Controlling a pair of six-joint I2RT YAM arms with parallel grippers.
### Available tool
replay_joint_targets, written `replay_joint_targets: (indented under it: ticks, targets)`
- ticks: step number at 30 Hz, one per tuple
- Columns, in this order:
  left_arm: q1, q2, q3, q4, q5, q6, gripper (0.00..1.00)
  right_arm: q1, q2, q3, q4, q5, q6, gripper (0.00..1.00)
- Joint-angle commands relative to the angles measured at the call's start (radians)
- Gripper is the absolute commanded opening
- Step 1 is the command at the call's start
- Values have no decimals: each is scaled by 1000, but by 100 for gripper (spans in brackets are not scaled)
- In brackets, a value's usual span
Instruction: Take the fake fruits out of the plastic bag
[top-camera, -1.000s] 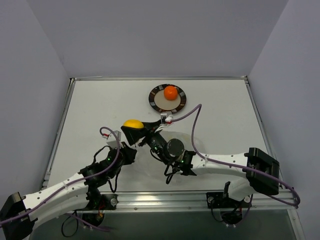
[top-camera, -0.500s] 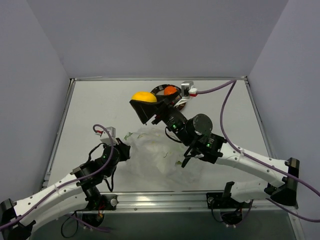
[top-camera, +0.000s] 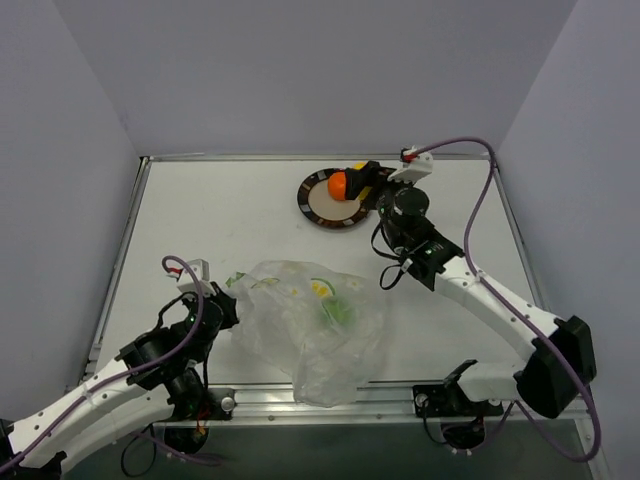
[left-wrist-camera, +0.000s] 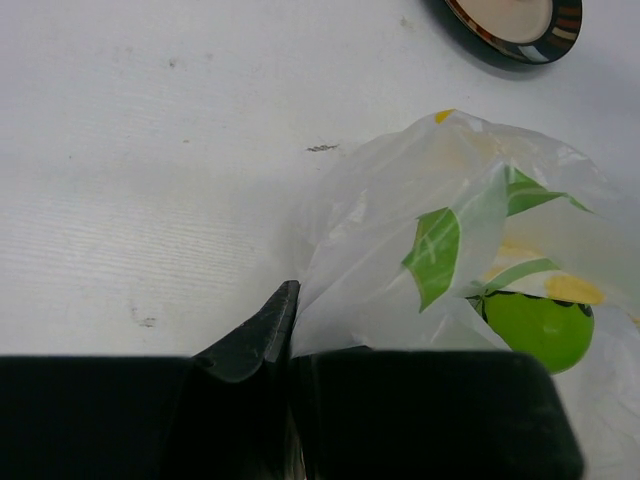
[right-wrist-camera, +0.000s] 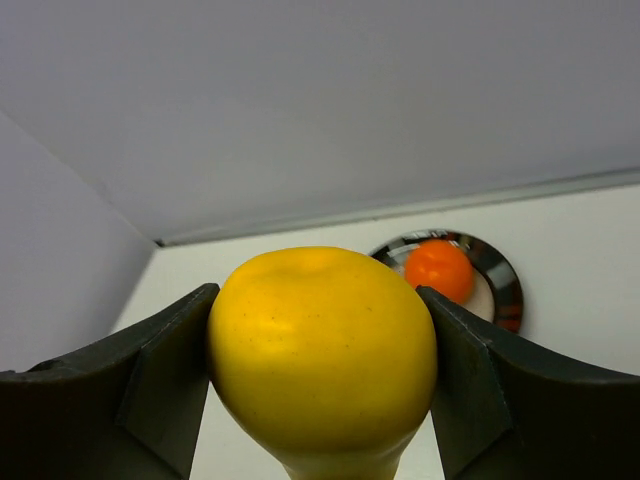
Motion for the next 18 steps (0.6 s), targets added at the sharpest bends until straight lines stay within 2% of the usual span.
replay_joint_targets:
  ticks: [1, 6, 10, 18]
  targets:
    - [4, -30, 72, -93, -39, -21, 2, -77, 127, -30, 3, -28, -30, 37]
    - [4, -4, 49, -11, -6, 4, 2, -200, 346, 31, 81, -151, -21, 37]
    - [4, 34, 57, 39, -1, 35, 2, -214, 527, 114, 84, -199, -36, 37]
    - [7, 54, 51, 90, 8, 76, 2, -213, 693, 167, 127, -208, -4, 39]
